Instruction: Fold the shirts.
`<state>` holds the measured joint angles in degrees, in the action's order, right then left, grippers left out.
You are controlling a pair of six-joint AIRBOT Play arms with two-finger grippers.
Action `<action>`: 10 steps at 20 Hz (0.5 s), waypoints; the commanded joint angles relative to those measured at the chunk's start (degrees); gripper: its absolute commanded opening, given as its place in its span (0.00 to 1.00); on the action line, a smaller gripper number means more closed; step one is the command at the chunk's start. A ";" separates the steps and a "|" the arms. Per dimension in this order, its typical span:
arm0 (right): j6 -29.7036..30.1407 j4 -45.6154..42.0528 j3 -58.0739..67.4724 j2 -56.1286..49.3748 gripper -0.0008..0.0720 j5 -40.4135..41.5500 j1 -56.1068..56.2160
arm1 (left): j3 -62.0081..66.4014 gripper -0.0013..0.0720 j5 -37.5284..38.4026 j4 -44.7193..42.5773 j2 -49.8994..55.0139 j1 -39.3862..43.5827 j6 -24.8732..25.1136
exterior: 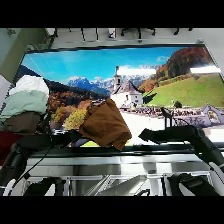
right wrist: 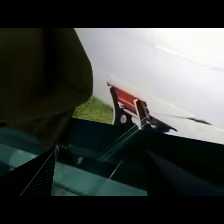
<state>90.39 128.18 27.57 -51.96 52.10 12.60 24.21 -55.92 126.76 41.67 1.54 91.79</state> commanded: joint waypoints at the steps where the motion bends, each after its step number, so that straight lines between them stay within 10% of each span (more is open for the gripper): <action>1: 0.28 4.31 -0.04 -8.26 0.84 -10.88 7.08 | -5.42 0.97 9.05 4.96 5.07 -2.05 5.40; 8: 0.55 4.76 8.81 -19.45 0.84 -11.72 11.19 | 3.43 0.97 14.45 5.22 24.50 5.27 6.32; 10: 0.55 5.03 10.36 -21.29 0.84 -11.54 11.85 | 5.95 0.71 15.74 5.20 29.11 9.66 6.32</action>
<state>90.94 132.73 35.48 -70.06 41.39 23.14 27.05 -42.78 132.25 64.14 6.26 97.62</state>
